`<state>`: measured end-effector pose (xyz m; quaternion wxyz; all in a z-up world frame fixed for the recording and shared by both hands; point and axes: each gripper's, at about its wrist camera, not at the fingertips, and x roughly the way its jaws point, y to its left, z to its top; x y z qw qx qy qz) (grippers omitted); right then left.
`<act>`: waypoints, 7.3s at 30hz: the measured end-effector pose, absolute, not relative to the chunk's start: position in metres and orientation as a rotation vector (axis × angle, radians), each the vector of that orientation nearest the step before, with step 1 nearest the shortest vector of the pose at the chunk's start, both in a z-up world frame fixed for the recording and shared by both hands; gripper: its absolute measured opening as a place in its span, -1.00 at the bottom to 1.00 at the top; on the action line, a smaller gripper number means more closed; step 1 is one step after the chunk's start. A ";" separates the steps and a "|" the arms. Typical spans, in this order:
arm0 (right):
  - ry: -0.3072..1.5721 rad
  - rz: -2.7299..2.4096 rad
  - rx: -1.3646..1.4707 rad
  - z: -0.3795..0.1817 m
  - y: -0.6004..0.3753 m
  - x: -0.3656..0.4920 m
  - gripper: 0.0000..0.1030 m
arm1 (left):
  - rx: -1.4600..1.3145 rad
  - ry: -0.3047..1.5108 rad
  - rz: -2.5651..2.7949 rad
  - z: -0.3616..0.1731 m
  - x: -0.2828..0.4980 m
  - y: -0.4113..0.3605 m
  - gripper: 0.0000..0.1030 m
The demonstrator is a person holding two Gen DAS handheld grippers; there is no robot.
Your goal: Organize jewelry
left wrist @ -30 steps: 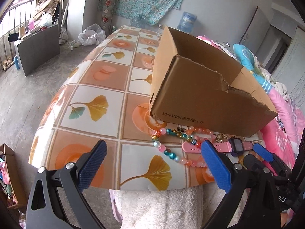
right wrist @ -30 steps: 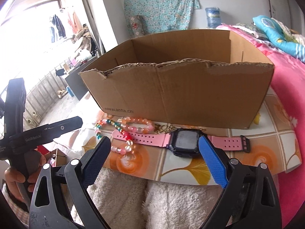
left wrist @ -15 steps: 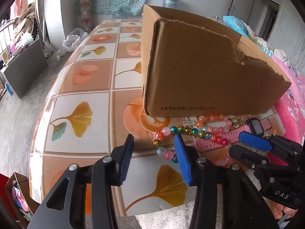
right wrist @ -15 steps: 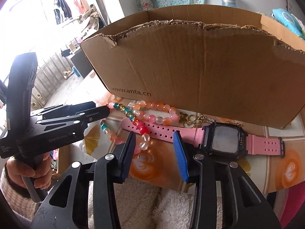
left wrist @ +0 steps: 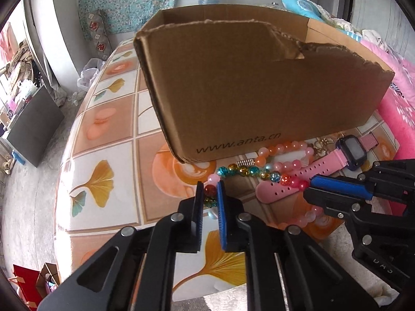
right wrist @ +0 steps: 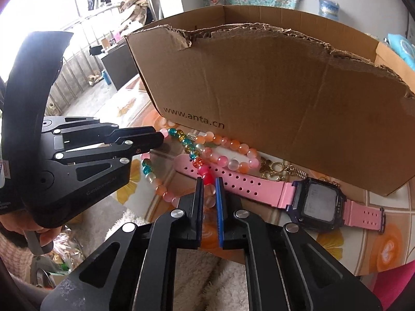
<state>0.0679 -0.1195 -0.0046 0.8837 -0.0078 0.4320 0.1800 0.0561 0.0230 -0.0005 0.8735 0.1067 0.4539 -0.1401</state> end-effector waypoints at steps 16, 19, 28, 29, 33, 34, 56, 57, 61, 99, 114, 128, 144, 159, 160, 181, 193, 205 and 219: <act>0.747 0.516 0.066 0.062 -0.144 0.030 -0.87 | 0.094 0.790 -0.371 0.082 -0.003 0.040 -0.82; 0.665 0.563 0.071 0.094 -0.154 0.033 -0.87 | 0.098 0.715 -0.396 0.114 -0.002 0.035 -0.82; 0.719 0.610 0.079 0.139 -0.178 0.144 -0.87 | 0.088 0.659 -0.468 0.175 0.089 0.008 -0.82; 0.759 0.605 0.084 0.132 -0.177 0.161 -0.87 | 0.076 0.697 -0.473 0.171 0.108 0.004 -0.82; 0.947 0.572 0.115 0.103 -0.175 0.226 -0.87 | 0.125 0.836 -0.455 0.144 0.175 -0.020 -0.82; 0.988 0.570 0.127 0.093 -0.173 0.237 -0.87 | 0.154 0.870 -0.443 0.135 0.191 -0.027 -0.82; 1.005 0.560 0.284 0.124 -0.199 0.257 -0.63 | 0.169 0.883 -0.393 0.135 0.207 -0.014 0.08; 0.960 0.568 0.280 0.136 -0.204 0.241 -0.52 | 0.150 0.850 -0.401 0.144 0.194 -0.008 0.15; 0.776 0.578 0.256 0.178 -0.226 0.157 -0.33 | 0.082 0.745 -0.423 0.168 0.137 0.014 0.54; 0.704 0.142 -0.186 0.040 -0.177 -0.025 0.84 | 0.176 0.934 -0.235 -0.015 0.010 0.003 0.92; 0.589 0.211 -0.189 0.058 -0.182 -0.031 0.84 | 0.154 0.962 -0.227 -0.012 0.014 0.001 0.92; 0.746 0.397 -0.139 0.022 -0.174 0.011 0.46 | 0.142 0.952 -0.220 -0.012 0.010 -0.002 0.92; 0.922 0.496 -0.171 -0.004 -0.170 0.018 0.38 | 0.151 0.944 -0.248 -0.011 0.014 0.000 0.92; 0.882 0.552 -0.036 0.028 -0.205 0.007 0.23 | 0.112 0.842 -0.303 0.013 0.007 -0.007 0.91; 0.874 0.540 -0.026 0.031 -0.212 0.010 0.15 | 0.117 0.831 -0.312 0.015 0.007 -0.011 0.91; 1.041 0.467 -0.052 0.007 -0.211 0.061 -0.67 | 0.258 0.787 -0.378 0.000 0.013 -0.068 0.91; 1.023 0.366 -0.216 0.007 -0.183 0.057 -0.82 | 0.246 0.804 -0.381 -0.006 0.015 -0.064 0.91; 1.032 0.421 -0.174 0.018 -0.190 0.061 -0.80 | 0.237 0.808 -0.385 -0.012 0.016 -0.061 0.91; 1.055 0.364 -0.260 0.014 -0.163 0.070 -0.80 | 0.209 0.830 -0.382 -0.016 0.020 -0.052 0.91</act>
